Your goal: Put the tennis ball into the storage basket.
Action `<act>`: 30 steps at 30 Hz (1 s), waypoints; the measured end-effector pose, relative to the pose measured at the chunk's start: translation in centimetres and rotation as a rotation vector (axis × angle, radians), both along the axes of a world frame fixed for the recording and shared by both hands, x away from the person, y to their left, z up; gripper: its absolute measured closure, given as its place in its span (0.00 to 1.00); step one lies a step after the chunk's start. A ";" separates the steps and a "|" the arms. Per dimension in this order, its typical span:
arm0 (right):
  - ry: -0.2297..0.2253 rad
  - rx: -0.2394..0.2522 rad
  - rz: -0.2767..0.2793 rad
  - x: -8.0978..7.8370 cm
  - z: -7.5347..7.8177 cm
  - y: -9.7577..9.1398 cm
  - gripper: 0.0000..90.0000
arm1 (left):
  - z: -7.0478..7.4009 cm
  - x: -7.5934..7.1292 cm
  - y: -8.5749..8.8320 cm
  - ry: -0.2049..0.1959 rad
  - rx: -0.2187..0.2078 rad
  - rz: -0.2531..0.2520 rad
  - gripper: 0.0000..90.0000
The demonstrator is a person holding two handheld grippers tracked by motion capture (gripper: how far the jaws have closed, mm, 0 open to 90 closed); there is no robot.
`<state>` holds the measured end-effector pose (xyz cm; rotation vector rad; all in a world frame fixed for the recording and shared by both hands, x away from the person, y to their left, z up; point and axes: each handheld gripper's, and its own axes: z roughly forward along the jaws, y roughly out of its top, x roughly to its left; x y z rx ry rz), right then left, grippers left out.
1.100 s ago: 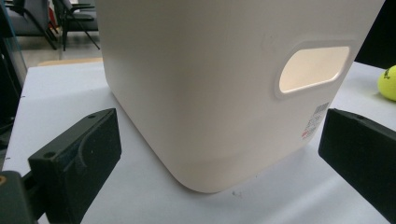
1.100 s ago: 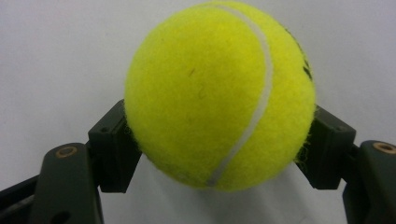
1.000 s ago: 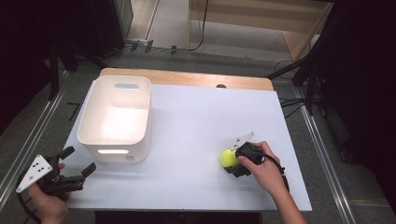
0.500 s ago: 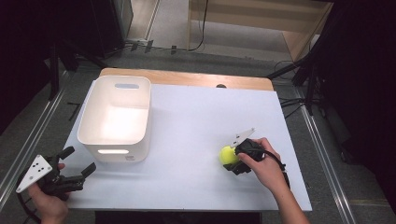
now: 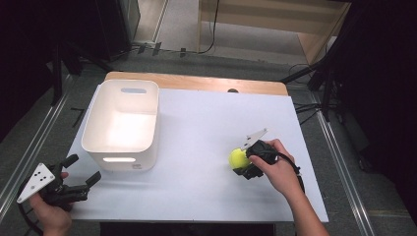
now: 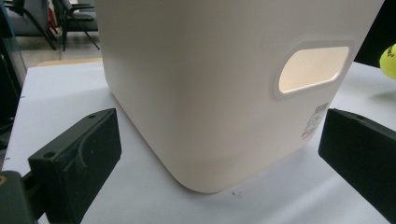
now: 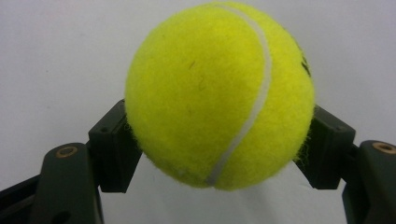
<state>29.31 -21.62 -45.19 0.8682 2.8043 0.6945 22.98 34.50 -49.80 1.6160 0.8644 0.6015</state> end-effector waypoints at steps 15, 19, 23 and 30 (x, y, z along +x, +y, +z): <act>0.001 0.021 0.028 0.8 1.3 0.9 0.27 | 0.0 0.0 0.0 -0.002 -0.004 -0.001 0.00; 0.002 0.025 0.032 1.1 1.7 1.1 0.27 | 0.0 0.0 0.0 -0.002 -0.004 0.000 0.00; 0.002 0.028 0.041 1.4 2.0 1.4 0.27 | 0.0 0.0 0.0 -0.002 -0.005 0.000 0.00; 0.002 0.033 0.058 2.0 2.8 2.0 0.27 | 0.0 0.0 0.0 -0.002 -0.005 -0.002 0.00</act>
